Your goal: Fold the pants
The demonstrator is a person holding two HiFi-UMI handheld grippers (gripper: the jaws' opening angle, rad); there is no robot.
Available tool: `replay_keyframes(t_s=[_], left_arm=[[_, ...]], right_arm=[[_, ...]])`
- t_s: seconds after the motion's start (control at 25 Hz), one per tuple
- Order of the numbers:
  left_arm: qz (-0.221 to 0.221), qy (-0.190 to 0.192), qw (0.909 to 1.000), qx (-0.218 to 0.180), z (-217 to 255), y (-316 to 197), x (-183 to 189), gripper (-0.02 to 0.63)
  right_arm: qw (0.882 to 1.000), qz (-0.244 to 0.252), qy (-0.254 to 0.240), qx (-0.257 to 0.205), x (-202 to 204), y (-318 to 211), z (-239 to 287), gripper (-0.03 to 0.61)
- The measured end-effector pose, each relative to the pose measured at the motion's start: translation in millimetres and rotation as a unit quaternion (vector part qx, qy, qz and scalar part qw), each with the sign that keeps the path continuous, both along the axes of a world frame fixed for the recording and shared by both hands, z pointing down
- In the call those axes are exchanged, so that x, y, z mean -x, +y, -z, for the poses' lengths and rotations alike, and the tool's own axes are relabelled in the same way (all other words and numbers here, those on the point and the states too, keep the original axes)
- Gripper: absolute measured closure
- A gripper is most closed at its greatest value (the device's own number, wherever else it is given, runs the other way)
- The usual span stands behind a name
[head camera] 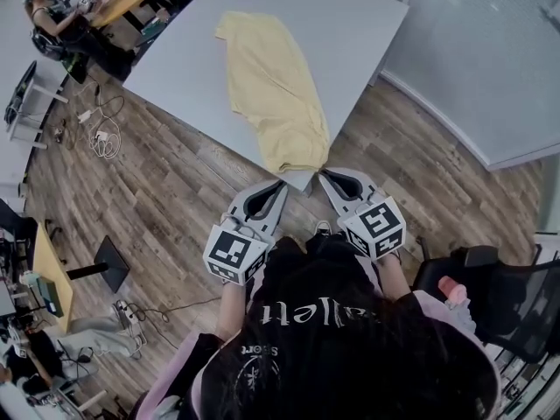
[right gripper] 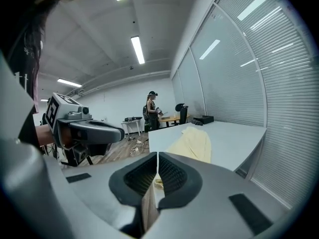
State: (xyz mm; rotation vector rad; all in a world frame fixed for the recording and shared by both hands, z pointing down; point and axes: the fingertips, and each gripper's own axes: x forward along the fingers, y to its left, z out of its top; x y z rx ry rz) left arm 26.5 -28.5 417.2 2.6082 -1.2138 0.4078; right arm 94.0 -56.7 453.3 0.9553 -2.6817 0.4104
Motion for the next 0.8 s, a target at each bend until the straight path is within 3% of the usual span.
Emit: replay_keyframes(t_s=[0.48, 0.8], left_arm=[[0.002, -0.013, 0.9992, 0.039, -21, -14, 9, 0.588], [-0.041, -0.037, 0.9952, 0.081, -59, -39, 33, 0.588]], right_arm=[[0.999, -0.001, 0.0, 0.037, 3, -17, -26, 0.552], [0.998, -0.024, 0.041, 0.05, 18, -35, -55, 0.551]])
